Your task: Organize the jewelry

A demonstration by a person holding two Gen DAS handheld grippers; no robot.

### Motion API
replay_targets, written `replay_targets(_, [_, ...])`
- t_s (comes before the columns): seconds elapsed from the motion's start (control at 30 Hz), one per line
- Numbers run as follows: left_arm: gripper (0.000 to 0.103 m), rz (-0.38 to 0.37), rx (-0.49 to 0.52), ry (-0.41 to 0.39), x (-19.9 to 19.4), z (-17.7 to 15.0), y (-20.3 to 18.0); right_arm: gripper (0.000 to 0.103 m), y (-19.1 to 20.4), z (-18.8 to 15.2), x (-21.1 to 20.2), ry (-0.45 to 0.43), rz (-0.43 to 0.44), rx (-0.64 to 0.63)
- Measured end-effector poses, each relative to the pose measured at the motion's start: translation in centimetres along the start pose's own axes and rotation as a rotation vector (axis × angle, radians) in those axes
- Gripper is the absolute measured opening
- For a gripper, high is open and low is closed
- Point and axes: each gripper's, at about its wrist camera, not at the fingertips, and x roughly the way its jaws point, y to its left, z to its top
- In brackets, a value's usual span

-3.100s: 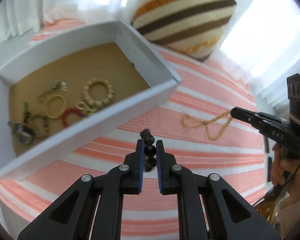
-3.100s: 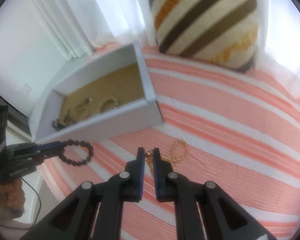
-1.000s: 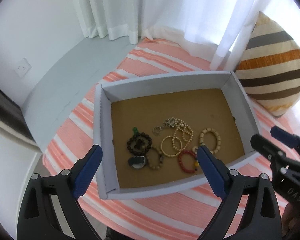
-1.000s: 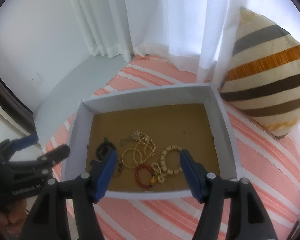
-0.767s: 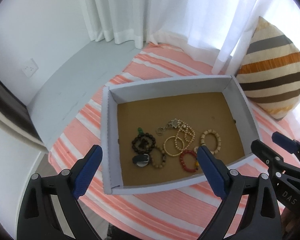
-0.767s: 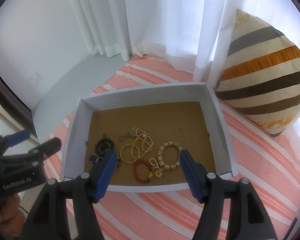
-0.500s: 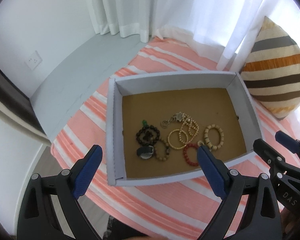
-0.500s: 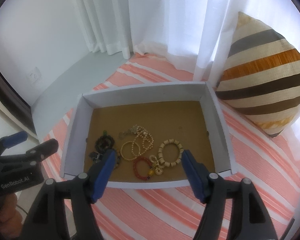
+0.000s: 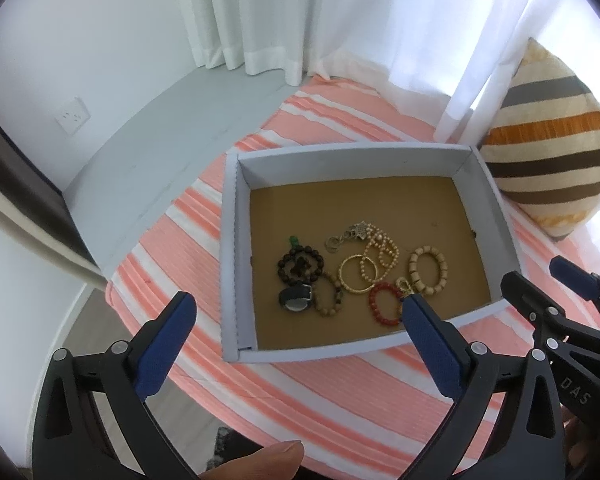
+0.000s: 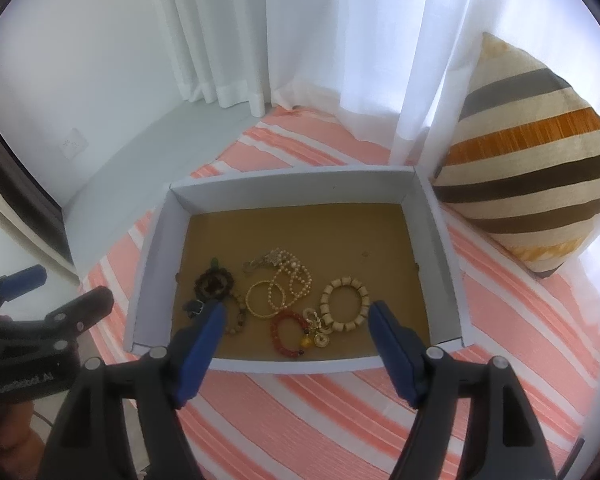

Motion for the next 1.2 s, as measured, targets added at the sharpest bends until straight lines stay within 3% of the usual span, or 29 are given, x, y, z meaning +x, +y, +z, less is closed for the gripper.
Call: replay_targets(1.2, [0.102, 0.026, -0.032, 0.005, 0.25, 0.78, -0.30, 0.078, -0.26, 0.34, -0.12, 0.041, -0.011, -0.042])
